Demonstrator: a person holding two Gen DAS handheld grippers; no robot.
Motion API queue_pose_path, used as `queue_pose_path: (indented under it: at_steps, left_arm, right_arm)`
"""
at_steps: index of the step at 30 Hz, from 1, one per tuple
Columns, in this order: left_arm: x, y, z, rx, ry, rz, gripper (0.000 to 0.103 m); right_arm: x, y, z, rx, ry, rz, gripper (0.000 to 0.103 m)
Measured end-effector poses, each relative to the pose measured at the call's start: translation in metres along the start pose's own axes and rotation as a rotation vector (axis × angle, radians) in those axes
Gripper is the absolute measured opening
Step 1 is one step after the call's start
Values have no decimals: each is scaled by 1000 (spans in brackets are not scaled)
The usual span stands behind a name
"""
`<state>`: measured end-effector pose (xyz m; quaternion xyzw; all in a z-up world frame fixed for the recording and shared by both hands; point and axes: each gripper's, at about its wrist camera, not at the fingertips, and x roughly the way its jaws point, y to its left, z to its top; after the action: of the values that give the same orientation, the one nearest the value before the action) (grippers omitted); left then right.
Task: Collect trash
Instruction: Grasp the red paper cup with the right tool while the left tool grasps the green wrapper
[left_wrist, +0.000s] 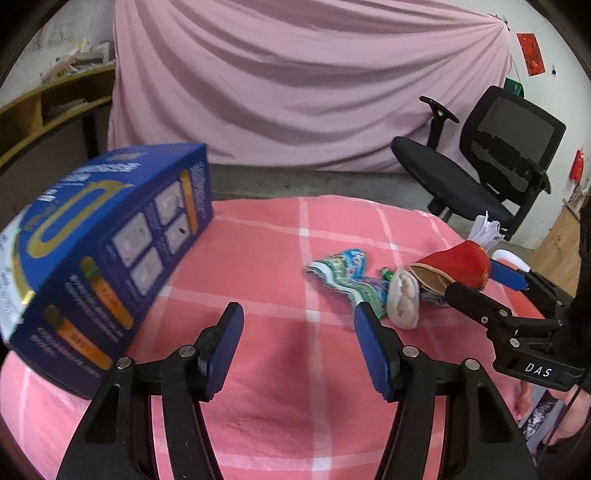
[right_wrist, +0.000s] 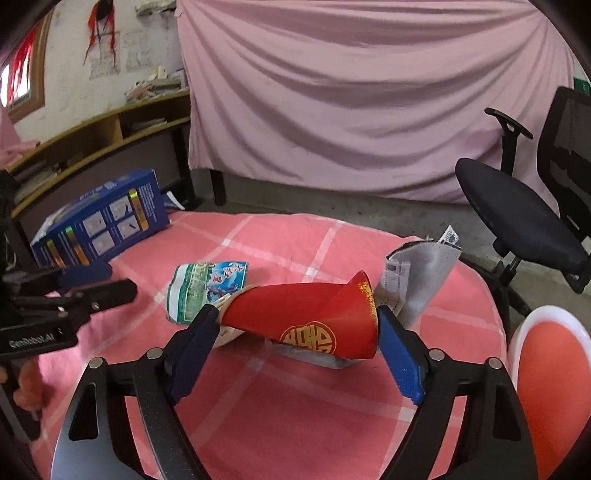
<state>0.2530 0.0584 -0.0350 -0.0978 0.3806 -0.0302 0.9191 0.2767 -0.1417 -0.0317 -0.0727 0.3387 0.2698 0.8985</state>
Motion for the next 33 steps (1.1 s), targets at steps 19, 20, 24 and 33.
queue_pose_path:
  at_steps: [19, 20, 24, 33]
  left_arm:
    - [33, -4, 25, -148, 120, -128, 28]
    - [33, -4, 24, -153, 120, -128, 24]
    - [32, 0, 22, -187, 126, -160, 12]
    - [2, -7, 13, -164, 31, -153, 4]
  right_arm:
    - [-7, -35, -16, 53, 79, 4, 84]
    - [-9, -35, -17, 52, 81, 6, 84]
    - [-13, -38, -22, 61, 89, 27, 83]
    - [-26, -35, -25, 43, 58, 78, 83]
